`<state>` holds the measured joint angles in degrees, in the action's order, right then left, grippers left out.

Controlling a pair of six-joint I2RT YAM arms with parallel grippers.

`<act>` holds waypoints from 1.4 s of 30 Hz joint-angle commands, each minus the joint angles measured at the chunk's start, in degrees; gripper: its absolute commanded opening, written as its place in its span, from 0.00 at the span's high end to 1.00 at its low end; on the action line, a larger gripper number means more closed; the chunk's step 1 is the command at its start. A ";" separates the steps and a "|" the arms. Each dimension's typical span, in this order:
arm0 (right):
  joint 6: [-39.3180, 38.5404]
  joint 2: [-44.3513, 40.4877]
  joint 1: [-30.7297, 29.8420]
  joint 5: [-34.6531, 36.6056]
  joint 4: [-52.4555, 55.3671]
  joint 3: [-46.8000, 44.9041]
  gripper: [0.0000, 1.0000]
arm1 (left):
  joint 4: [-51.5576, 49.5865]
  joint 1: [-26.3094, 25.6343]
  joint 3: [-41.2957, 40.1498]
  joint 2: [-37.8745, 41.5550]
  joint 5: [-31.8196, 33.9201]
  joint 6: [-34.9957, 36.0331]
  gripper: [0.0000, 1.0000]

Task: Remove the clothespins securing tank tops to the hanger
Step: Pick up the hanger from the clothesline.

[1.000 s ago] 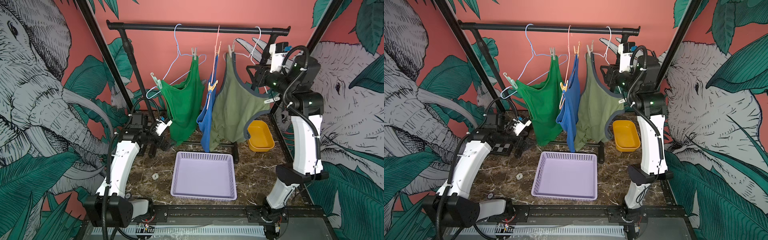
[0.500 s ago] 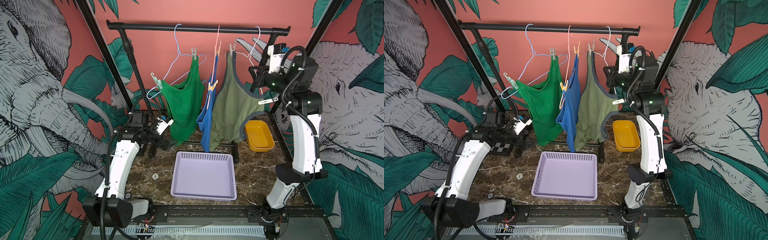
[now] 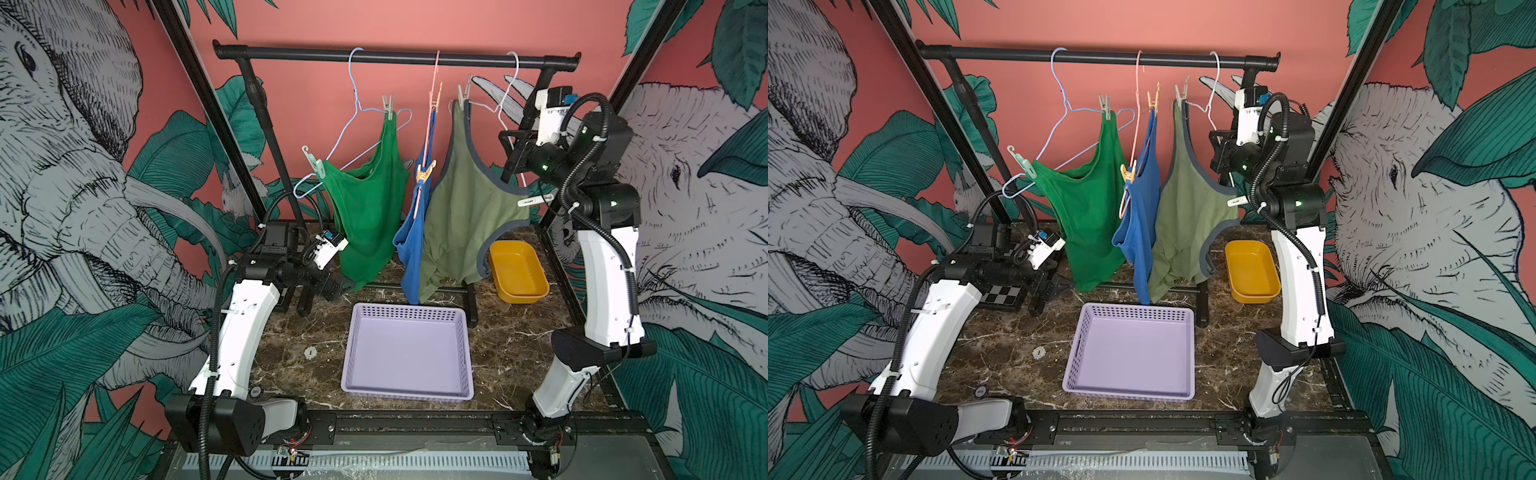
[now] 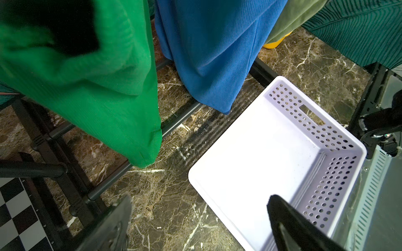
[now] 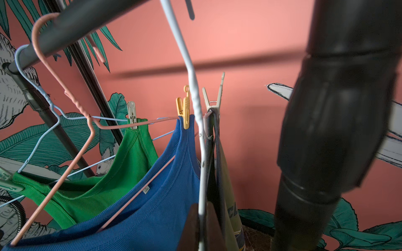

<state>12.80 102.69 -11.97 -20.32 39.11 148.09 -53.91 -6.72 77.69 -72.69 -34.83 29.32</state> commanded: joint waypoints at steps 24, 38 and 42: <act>1.59 -9.79 0.10 -2.95 -6.30 0.50 1.00 | -1.39 -0.75 2.66 2.31 -1.60 -1.81 0.01; 1.40 -10.47 0.04 -5.43 -2.12 -0.88 1.00 | -1.99 -0.93 2.62 3.56 -1.90 -1.29 0.01; -0.20 -10.42 0.01 -5.66 0.79 -0.61 1.00 | -1.99 -1.01 3.24 3.21 -2.14 -1.33 0.01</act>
<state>14.33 93.25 -11.97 -24.73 41.91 146.82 -54.17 -7.38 78.83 -70.52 -35.38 27.49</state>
